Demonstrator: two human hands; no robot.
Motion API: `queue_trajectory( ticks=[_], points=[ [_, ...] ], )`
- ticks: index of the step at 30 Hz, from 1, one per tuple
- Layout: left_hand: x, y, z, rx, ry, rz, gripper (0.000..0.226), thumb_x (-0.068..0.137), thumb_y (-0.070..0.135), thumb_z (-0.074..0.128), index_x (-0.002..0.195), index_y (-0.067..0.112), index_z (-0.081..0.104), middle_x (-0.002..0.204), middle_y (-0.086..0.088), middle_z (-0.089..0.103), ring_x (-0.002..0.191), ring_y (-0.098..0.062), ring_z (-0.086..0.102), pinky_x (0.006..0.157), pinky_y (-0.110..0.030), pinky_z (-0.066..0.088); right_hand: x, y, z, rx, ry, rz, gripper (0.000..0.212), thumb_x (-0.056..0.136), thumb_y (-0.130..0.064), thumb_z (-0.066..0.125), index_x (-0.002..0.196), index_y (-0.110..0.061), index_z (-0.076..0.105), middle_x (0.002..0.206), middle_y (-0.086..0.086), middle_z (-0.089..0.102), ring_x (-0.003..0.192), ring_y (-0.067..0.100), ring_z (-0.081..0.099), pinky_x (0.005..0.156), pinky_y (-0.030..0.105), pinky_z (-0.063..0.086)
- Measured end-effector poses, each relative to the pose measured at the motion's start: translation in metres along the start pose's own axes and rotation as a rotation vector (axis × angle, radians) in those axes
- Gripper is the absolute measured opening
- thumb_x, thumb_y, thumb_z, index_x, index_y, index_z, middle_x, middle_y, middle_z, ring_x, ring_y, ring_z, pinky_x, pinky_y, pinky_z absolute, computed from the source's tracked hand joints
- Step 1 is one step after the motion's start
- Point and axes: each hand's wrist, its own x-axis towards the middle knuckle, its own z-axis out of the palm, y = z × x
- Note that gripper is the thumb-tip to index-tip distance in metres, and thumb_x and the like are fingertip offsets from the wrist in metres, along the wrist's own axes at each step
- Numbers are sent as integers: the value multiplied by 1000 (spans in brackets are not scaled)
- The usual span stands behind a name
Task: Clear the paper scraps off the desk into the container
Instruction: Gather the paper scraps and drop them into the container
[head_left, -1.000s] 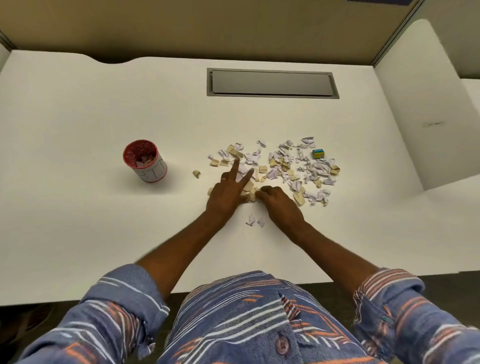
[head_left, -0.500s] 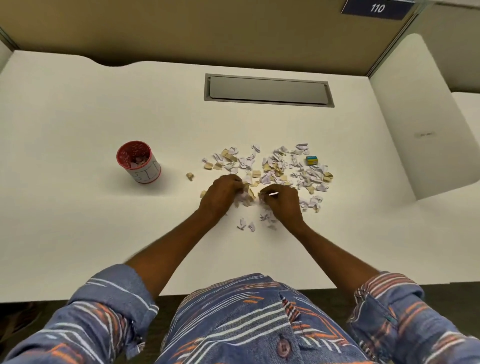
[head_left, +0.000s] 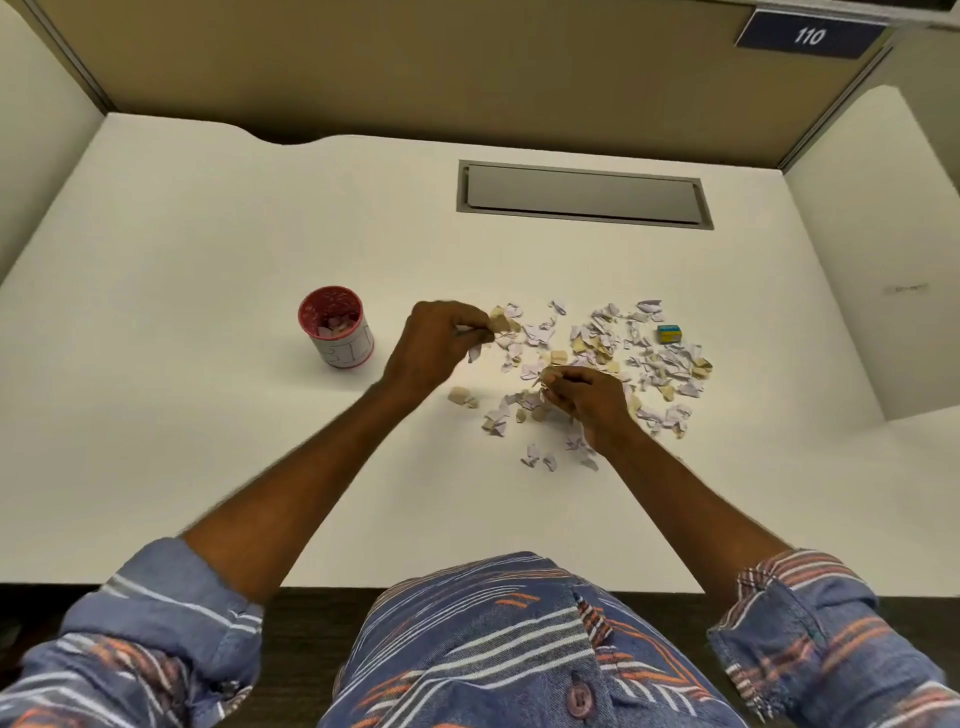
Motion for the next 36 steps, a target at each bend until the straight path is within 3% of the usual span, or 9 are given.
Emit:
queue_trajectory(
  ticks=[4, 6, 10, 12, 18, 21, 25, 29, 36],
  points=[
    [-1, -9, -58, 38, 130, -22, 10, 82, 9, 73, 90, 11, 79, 71, -5, 75, 72, 6, 68, 72, -3, 43, -2, 3, 8, 22, 8, 16, 11, 84, 2, 75, 96, 1, 74, 92, 14, 74, 81, 23, 73, 72, 23, 62],
    [0, -21, -90, 110, 149, -92, 11, 83, 10, 72, 91, 11, 80, 70, -5, 74, 65, 9, 64, 71, -6, 45, -2, 5, 10, 29, 22, 18, 10, 84, 2, 75, 94, 0, 74, 92, 15, 74, 83, 23, 72, 71, 21, 61],
    [7, -49, -141, 369, 56, -288, 13, 83, 14, 71, 93, 15, 80, 79, -5, 75, 74, -1, 64, 67, -14, 47, -4, 8, 16, 31, 55, 20, 9, 84, 1, 75, 93, -2, 74, 92, 14, 74, 81, 23, 72, 70, 20, 61],
    [14, -58, -152, 486, -26, -353, 14, 81, 15, 74, 95, 16, 79, 84, -8, 75, 83, -15, 67, 65, -19, 46, -5, 8, 21, 15, 59, 15, 11, 84, 1, 76, 94, -1, 74, 91, 15, 73, 80, 23, 71, 71, 21, 61],
    [35, -65, -150, 720, -235, -369, 24, 76, 11, 77, 99, 17, 79, 96, -12, 73, 86, -28, 70, 73, -35, 59, -6, 7, 38, -28, 74, -11, 11, 82, 1, 77, 91, -4, 76, 90, 15, 74, 82, 24, 71, 78, 27, 63],
    [41, -62, -143, 742, -266, -346, 24, 79, 10, 71, 101, 16, 78, 91, -11, 71, 85, -29, 70, 74, -37, 60, -5, 7, 48, -55, 77, -34, 13, 82, 0, 77, 95, -1, 75, 87, 16, 74, 80, 27, 70, 76, 27, 63],
    [43, -56, -140, 742, -261, -302, 26, 80, 17, 73, 106, 15, 76, 108, -13, 69, 96, -34, 68, 71, -34, 55, -8, -1, 68, -52, 60, -62, 23, 84, 0, 77, 105, 7, 72, 90, 17, 74, 76, 21, 72, 74, 24, 62],
    [43, -56, -148, 681, -277, -279, 25, 80, 14, 73, 105, 18, 77, 107, -9, 71, 95, -30, 68, 66, -29, 47, -12, -14, 107, -63, -19, -105, 22, 83, -2, 78, 102, 8, 73, 89, 17, 74, 78, 23, 72, 76, 25, 60],
    [41, -54, -167, 565, -147, -175, 24, 82, 1, 64, 98, 11, 79, 100, -10, 76, 95, -25, 69, 74, -26, 49, -15, -36, 203, -207, -203, -220, 21, 84, -4, 78, 101, 7, 74, 94, 20, 75, 80, 24, 73, 83, 32, 62]
  ],
)
